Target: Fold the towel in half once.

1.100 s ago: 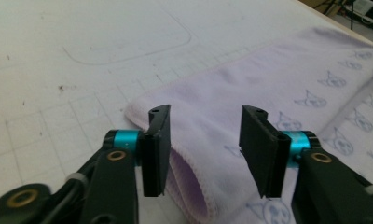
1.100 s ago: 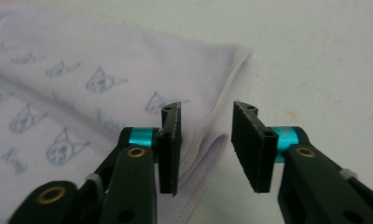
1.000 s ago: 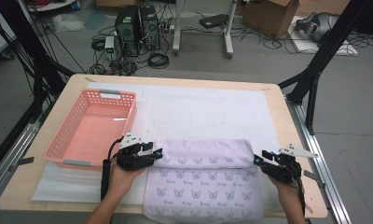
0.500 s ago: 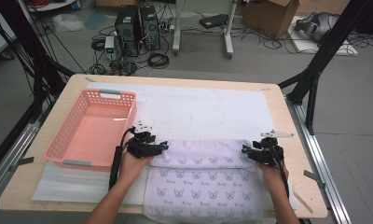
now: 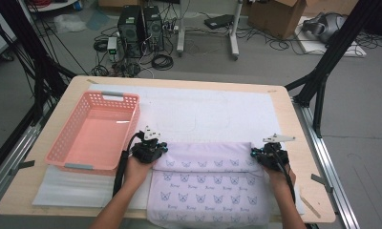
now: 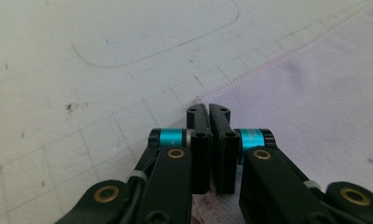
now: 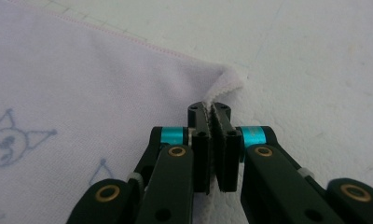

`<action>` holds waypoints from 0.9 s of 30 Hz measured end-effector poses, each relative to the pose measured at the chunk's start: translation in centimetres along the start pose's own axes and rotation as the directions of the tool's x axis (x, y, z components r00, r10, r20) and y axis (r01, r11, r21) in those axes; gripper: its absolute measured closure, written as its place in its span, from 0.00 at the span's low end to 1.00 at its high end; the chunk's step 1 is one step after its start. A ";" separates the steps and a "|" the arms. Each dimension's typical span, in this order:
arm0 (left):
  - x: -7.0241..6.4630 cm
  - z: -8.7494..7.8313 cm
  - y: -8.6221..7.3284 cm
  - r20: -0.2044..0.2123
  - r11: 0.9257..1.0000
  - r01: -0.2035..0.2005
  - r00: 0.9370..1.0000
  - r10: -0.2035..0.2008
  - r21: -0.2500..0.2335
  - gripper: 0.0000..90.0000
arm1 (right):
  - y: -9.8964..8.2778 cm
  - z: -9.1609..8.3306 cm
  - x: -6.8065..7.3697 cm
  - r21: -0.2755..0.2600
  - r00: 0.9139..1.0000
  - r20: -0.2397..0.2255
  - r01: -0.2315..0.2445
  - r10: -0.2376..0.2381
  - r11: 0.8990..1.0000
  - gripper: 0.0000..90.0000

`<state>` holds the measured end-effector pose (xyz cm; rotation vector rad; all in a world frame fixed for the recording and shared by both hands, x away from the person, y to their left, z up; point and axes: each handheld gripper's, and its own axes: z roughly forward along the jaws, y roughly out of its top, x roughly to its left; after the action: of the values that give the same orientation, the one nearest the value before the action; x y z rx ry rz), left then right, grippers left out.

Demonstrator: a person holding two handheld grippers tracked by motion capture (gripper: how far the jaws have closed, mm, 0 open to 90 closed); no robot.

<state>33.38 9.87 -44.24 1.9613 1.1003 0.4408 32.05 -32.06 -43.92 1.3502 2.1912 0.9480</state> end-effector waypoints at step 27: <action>-2.0 -8.6 -3.4 0.170 0.985 -0.017 0.984 0.047 -0.174 0.96 | -5.0 -8.7 2.4 -0.182 0.990 -0.138 -0.012 -0.014 0.983 0.96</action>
<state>24.94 13.37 -41.65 1.8296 0.8917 0.3624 22.38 -34.41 -41.47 1.2312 2.1417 1.2435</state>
